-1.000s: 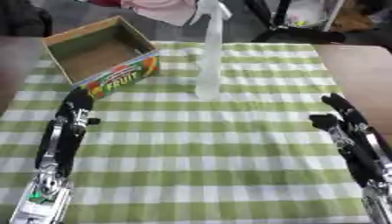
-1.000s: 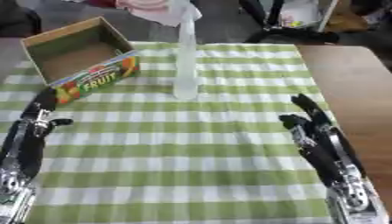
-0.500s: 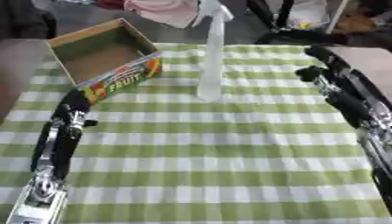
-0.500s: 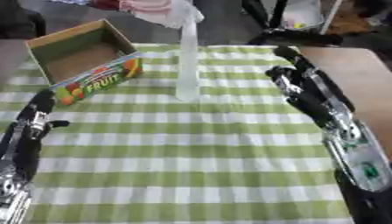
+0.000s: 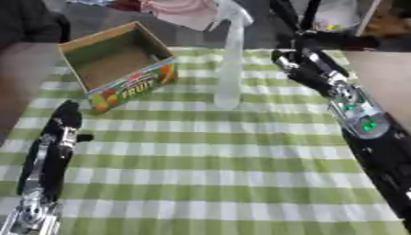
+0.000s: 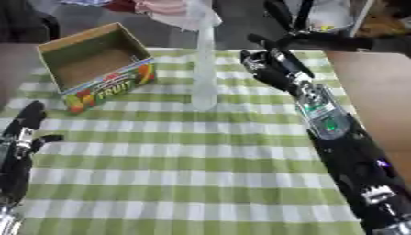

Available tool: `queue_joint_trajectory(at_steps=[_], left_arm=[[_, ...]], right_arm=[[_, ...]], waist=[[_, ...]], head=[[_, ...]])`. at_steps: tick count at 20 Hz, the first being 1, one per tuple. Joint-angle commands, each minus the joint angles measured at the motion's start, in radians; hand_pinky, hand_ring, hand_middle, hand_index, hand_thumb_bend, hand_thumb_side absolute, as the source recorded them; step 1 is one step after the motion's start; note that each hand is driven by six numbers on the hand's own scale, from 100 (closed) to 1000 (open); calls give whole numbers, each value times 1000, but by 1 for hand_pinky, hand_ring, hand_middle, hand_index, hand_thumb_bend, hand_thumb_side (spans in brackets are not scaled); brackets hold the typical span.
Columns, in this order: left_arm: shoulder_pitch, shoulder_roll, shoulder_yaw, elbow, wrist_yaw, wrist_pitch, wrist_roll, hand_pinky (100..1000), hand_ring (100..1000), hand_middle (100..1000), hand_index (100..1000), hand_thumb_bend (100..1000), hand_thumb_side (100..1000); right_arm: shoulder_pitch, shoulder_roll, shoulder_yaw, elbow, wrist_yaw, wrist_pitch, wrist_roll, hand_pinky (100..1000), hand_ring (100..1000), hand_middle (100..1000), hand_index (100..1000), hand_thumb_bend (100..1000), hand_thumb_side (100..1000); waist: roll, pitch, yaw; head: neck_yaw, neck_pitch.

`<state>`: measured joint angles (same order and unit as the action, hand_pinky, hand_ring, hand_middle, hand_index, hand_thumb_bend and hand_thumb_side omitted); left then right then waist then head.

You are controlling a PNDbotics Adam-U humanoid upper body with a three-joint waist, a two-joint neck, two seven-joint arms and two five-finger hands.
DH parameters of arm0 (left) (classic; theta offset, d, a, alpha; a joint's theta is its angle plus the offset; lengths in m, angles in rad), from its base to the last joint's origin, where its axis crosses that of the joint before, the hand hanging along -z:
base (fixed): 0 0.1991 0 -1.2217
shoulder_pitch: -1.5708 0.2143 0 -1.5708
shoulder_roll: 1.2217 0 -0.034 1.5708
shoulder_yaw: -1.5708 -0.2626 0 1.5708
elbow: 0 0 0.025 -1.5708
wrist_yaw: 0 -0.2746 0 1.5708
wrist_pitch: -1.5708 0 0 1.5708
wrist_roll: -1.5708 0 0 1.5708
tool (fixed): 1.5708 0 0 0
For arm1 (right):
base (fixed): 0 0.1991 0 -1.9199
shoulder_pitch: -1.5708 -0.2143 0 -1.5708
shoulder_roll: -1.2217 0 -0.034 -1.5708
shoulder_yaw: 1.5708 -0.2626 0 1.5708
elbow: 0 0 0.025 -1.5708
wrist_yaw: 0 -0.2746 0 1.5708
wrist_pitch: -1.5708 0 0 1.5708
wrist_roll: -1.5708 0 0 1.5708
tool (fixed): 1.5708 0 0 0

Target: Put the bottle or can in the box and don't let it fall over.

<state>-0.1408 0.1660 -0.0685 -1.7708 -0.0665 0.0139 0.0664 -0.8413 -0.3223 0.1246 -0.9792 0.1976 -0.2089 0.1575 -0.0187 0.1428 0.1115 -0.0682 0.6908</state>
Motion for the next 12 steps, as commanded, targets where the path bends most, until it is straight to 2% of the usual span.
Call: queue_joint_trajectory(at_steps=[1, 7, 12], left_arm=[[-15, 4, -4, -24, 2, -1, -6, 695, 1000, 1000, 915, 291, 809], [-23, 2, -10, -24, 3, 0, -13, 695, 1000, 1000, 915, 293, 808], [-23, 2, -13, -22, 3, 0, -16, 696, 1000, 1000, 916, 293, 809]], right_arm=[[-55, 7, -25, 70, 85, -29, -35, 866, 848, 1000, 1000, 100, 630], [-99, 30, -42, 125, 183, -58, -83, 871, 849, 1000, 1000, 100, 635], [-112, 41, -44, 127, 216, -64, -94, 875, 849, 1000, 1000, 100, 649]], waist=[[2, -8, 11], [0, -2, 40], [-1, -2, 46]], head=[[-25, -22], [-55, -35], [-59, -40]])
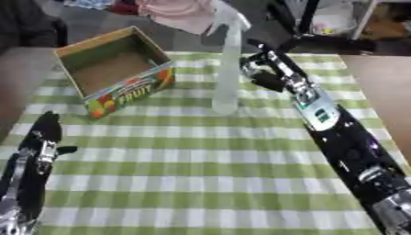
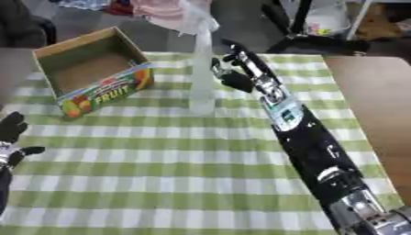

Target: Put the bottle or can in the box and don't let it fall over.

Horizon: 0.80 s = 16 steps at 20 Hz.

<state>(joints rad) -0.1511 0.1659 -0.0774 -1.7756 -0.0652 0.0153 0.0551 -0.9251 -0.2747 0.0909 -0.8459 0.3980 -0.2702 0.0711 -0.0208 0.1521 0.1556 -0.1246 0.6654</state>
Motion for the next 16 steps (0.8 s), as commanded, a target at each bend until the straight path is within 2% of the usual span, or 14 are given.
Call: queue_joint_trajectory(at_steps=[1, 16], left_arm=[[-13, 2, -4, -17, 2, -1, -5, 696, 1000, 1000, 916, 293, 809], [-8, 2, -4, -11, 1, -2, -5, 697, 1000, 1000, 916, 296, 807]], right_arm=[[-30, -5, -10, -7, 16, -4, -8, 876, 849, 1000, 1000, 100, 648], [-52, -6, 11, -82, -44, 0, 26, 875, 838, 1000, 1000, 100, 643]], waist=[[2, -12, 2], [0, -25, -9]], head=[[-3, -15], [2, -13]])
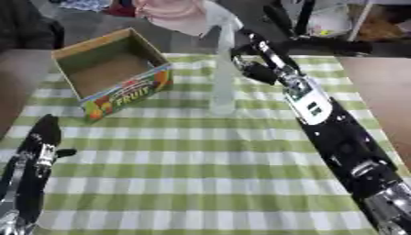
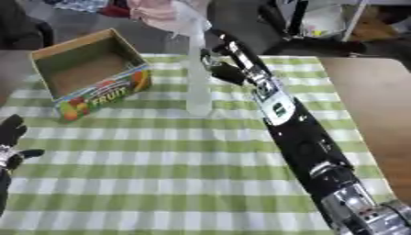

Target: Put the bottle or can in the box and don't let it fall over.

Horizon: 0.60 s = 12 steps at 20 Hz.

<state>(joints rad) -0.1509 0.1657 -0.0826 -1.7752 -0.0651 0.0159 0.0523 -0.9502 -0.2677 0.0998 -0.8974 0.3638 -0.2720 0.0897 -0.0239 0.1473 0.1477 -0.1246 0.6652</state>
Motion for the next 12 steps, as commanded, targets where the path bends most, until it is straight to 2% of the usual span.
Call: queue_joint_trajectory(at_steps=[1, 12], left_arm=[[-8, 2, 1, -12, 1, -3, -3, 697, 1000, 1000, 917, 295, 807], [-24, -3, -7, -15, 0, -2, -10, 697, 1000, 1000, 916, 296, 803]], right_arm=[[-28, -12, 4, -31, -8, 3, 9, 874, 837, 1000, 1000, 100, 643], [-45, 20, 5, 21, 51, -2, 19, 877, 837, 1000, 1000, 100, 642]], waist=[[4, -20, 0], [12, -12, 40]], head=[[1, -14], [-13, -32]])
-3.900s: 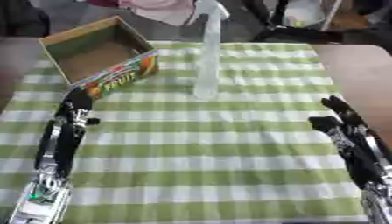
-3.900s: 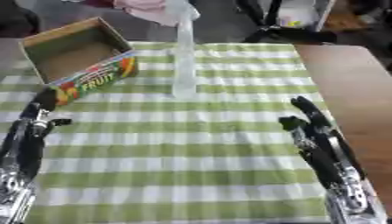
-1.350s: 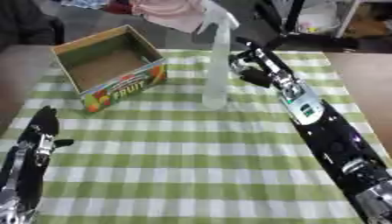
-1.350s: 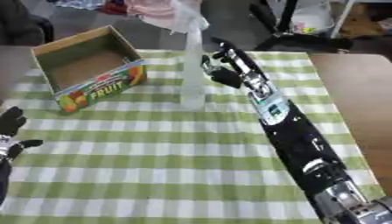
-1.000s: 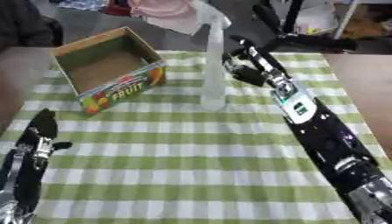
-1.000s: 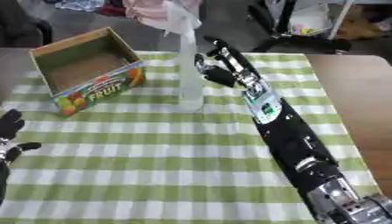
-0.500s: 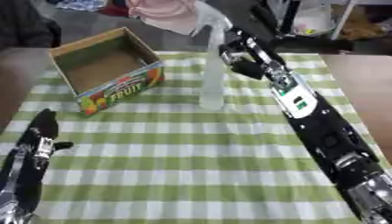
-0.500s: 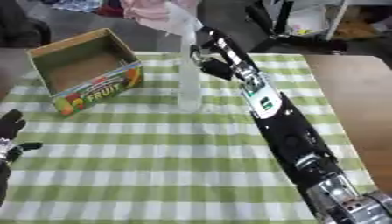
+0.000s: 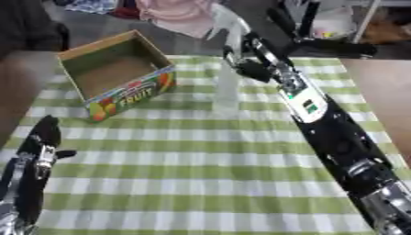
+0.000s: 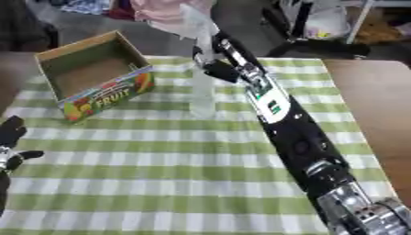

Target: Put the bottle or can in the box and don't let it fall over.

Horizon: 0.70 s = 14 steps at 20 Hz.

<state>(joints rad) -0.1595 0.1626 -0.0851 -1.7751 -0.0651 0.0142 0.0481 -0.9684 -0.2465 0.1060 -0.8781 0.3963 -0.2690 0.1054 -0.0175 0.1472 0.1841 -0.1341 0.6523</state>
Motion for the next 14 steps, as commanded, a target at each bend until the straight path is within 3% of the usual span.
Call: queue_joint_trajectory(at_steps=[1, 14], left_arm=[[-17, 0, -6, -15, 0, 0, -7, 697, 1000, 1000, 916, 297, 803], [-27, -6, -13, -17, 0, 1, -15, 698, 1000, 1000, 917, 297, 803]], right_arm=[[-28, 4, -2, 9, 30, -6, 5, 877, 837, 1000, 1000, 100, 640], [2, 67, -8, 114, 148, -17, 35, 880, 841, 1000, 973, 100, 458]], waist=[[6, -11, 7], [13, -1, 18]], head=[[-4, -21], [-4, -33]])
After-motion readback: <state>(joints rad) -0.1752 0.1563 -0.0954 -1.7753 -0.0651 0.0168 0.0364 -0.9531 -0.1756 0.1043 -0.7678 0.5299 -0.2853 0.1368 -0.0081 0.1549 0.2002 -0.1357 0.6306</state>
